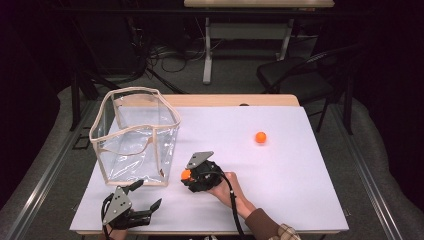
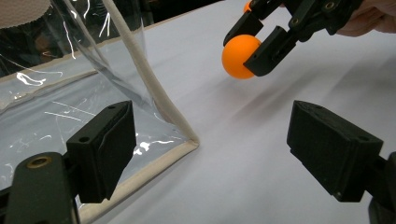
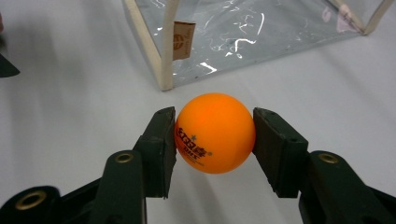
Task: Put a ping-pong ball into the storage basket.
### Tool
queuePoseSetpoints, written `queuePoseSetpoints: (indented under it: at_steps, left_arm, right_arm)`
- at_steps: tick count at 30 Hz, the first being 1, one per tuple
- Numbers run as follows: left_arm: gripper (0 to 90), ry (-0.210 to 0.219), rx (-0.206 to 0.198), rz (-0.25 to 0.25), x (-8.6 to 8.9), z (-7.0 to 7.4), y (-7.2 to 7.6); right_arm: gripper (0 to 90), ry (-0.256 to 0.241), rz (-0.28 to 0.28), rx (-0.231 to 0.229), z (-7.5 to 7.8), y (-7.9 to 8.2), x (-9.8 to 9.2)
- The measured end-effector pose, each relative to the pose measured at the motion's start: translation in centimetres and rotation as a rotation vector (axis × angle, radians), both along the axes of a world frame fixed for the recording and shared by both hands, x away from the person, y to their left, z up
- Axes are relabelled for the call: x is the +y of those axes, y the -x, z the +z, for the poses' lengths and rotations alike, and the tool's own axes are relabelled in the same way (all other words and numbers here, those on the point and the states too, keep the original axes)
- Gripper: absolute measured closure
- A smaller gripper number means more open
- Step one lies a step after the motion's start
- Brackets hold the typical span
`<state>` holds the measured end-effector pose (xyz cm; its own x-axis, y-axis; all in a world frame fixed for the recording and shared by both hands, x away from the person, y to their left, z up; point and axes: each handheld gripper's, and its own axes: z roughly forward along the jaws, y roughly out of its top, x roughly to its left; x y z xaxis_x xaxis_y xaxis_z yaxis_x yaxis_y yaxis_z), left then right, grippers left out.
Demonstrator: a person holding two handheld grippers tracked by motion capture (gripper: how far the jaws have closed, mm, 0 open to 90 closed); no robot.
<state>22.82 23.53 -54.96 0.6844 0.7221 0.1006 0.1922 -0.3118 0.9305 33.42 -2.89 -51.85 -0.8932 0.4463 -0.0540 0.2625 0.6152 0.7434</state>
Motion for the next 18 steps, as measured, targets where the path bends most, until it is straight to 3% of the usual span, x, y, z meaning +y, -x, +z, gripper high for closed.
queuePoseSetpoints:
  at_steps: [18]
  left_arm:
    - [15.8,-0.005,-0.001,-0.002,0.0,0.0,0.0]
  right_arm:
    - [50.7,-0.015,-0.065,-0.011,1.5,-1.1,-2.2]
